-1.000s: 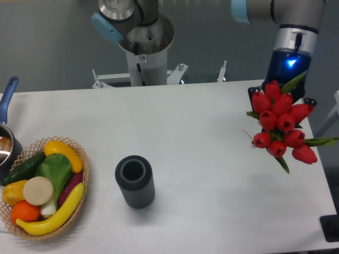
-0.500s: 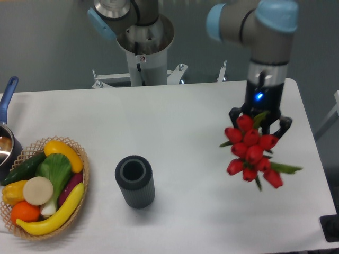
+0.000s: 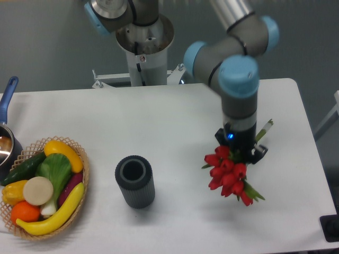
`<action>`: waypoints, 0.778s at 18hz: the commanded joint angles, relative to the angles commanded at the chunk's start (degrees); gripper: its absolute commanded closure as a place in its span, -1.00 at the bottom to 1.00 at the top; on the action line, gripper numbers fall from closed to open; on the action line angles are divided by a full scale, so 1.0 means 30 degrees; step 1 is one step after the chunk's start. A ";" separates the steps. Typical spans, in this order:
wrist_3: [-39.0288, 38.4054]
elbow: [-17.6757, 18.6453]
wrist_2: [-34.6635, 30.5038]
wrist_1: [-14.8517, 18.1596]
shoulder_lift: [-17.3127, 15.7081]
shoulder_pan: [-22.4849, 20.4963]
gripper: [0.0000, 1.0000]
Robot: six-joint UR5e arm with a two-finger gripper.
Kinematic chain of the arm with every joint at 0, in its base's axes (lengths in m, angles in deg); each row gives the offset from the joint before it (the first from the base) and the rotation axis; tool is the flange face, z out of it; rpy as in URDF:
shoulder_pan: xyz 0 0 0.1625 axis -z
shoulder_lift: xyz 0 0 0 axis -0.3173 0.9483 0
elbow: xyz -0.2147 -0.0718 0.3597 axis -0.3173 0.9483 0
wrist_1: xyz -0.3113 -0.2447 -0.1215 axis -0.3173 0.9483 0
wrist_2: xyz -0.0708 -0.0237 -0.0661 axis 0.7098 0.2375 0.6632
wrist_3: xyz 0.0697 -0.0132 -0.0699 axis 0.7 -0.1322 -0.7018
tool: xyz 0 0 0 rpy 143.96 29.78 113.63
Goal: Place the flowers on the table
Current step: 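Lower the held tulip bouquet toward the table beside the black cup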
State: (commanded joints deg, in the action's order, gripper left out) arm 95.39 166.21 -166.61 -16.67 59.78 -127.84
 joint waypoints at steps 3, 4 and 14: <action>0.0817 -0.0527 0.0000 0.0000 0.1053 0.0000 0.27; 0.0849 -0.0702 -0.0029 0.0000 0.1376 0.0000 0.27; 0.0850 -0.0587 0.0176 -0.0029 0.1613 -0.0146 0.26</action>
State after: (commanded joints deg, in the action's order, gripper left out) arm 97.94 164.45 -166.08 -16.75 64.62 -128.28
